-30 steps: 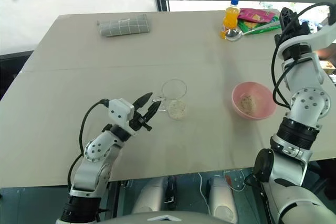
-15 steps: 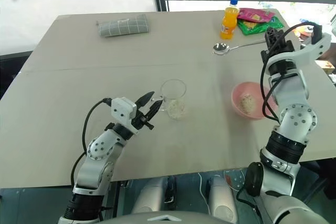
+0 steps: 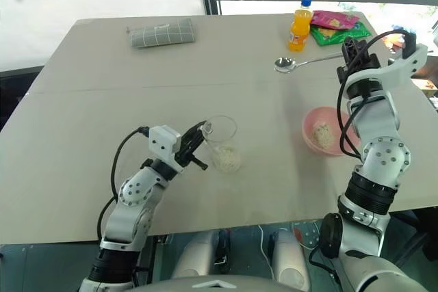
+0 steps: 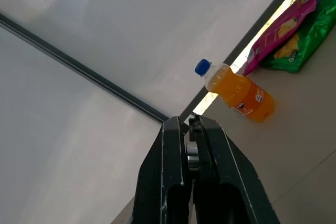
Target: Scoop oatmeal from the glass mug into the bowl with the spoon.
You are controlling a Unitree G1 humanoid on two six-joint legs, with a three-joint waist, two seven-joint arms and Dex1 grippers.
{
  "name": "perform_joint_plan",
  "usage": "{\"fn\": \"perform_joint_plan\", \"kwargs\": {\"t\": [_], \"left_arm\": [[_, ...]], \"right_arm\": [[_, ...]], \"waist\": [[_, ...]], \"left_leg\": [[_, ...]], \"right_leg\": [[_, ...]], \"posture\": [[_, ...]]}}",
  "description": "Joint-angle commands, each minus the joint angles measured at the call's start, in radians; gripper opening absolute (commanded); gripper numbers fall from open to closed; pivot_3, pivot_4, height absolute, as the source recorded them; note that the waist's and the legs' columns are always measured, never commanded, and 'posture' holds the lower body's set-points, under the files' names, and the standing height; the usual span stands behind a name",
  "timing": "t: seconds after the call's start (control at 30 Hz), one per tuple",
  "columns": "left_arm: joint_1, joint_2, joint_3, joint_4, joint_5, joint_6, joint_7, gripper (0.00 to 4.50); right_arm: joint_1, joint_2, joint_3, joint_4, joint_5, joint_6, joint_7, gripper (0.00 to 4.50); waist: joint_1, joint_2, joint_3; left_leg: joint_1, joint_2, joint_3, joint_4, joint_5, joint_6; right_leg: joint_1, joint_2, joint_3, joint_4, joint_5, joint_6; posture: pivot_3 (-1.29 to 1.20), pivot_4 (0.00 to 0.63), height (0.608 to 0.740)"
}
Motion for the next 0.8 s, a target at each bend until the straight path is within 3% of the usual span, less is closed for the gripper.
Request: {"fn": "perform_joint_plan", "kwargs": {"t": [0.03, 0.23, 0.47, 0.8], "left_arm": [[-0.039, -0.003, 0.004, 0.007, 0.012, -0.013, 0.019, 0.02], [-0.22, 0.039, 0.041, 0.155, 0.08, -0.071, 0.054, 0.02], [-0.515, 0.112, 0.016, 0.56, 0.153, -0.261, 0.0, 0.02], [-0.728, 0.085, -0.017, 0.862, 0.189, -0.447, -0.045, 0.02]], "right_arm": [[-0.004, -0.017, 0.001, -0.064, 0.025, -0.016, -0.001, 0.0], [-0.038, -0.047, 0.03, -0.079, 0.065, 0.008, 0.034, 0.0], [-0.135, -0.121, 0.132, -0.097, 0.153, 0.103, 0.132, 0.0], [-0.127, -0.24, 0.311, -0.082, -0.04, 0.189, 0.32, 0.0]], "waist": [[0.0, 0.0, 0.0], [0.001, 0.0, 0.0], [-0.001, 0.0, 0.001], [0.008, 0.0, 0.001]], "left_leg": [[0.0, 0.0, 0.0, 0.0, 0.0, 0.0], [0.0, 0.0, 0.0, 0.0, 0.0, 0.0], [-0.003, -0.002, 0.001, 0.0, 0.0, 0.0], [-0.018, -0.004, 0.002, 0.001, 0.003, -0.005]], "right_leg": [[0.0, 0.0, 0.0, 0.0, 0.0, 0.0], [0.0, 0.001, 0.0, 0.0, 0.0, 0.0], [-0.003, 0.003, 0.0, 0.0, 0.0, 0.0], [-0.013, 0.002, -0.004, -0.004, 0.001, 0.001]], "posture": [[0.0, 0.15, 0.718], [0.0, 0.15, 0.718], [0.0, 0.15, 0.718], [0.0, 0.15, 0.718]]}}
